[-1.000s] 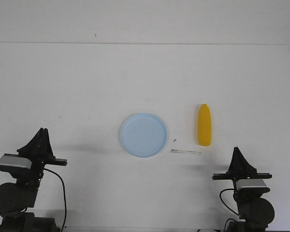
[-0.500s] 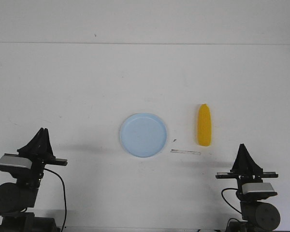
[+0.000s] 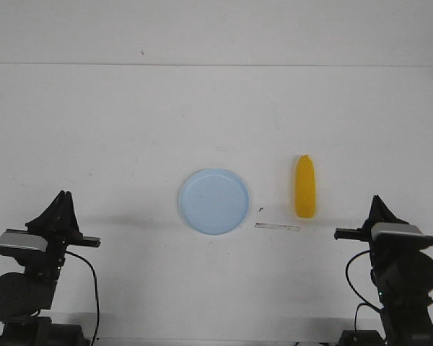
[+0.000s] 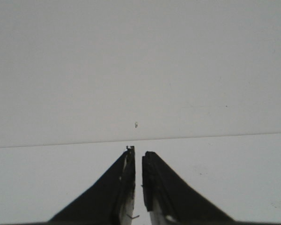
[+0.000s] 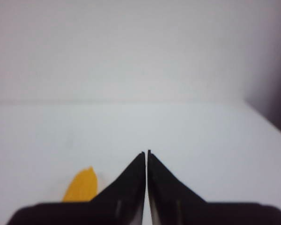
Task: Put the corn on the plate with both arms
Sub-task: 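Reach the right gripper forward over the yellow corn cob, then close the right gripper on the corn and lift it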
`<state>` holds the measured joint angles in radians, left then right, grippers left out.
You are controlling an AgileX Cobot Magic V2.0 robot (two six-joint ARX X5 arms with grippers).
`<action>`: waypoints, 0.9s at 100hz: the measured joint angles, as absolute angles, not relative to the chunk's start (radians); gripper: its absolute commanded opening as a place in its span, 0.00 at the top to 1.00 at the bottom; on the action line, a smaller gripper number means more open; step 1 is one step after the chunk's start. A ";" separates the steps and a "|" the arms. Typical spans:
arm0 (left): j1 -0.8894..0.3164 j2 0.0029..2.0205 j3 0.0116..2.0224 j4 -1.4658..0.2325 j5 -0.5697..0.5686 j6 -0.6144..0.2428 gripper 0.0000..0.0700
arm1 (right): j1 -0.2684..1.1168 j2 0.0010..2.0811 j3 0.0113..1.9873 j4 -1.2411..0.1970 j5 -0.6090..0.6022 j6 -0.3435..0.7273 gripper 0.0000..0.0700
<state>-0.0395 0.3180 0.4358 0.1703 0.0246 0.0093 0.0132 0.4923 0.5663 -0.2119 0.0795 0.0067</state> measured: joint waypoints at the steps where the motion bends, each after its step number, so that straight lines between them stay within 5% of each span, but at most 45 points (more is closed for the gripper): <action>1: -0.039 0.318 0.436 0.170 0.024 0.009 0.94 | 0.017 0.506 0.572 -0.213 0.080 0.007 0.99; 25: -0.039 0.318 0.436 0.170 0.024 0.009 0.94 | 0.120 0.857 0.741 -0.311 0.083 0.018 0.99; 66: -0.039 0.318 0.436 0.170 0.025 0.009 0.94 | 0.144 1.411 1.195 -0.680 0.080 0.219 0.96; 90: -0.039 0.318 0.436 0.170 0.024 0.009 0.94 | 0.160 1.636 1.431 -0.909 0.078 0.252 0.23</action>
<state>-0.0395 0.3180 0.4358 0.1703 0.0242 0.0093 0.1600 1.6363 1.4307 -0.9092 0.0784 0.2520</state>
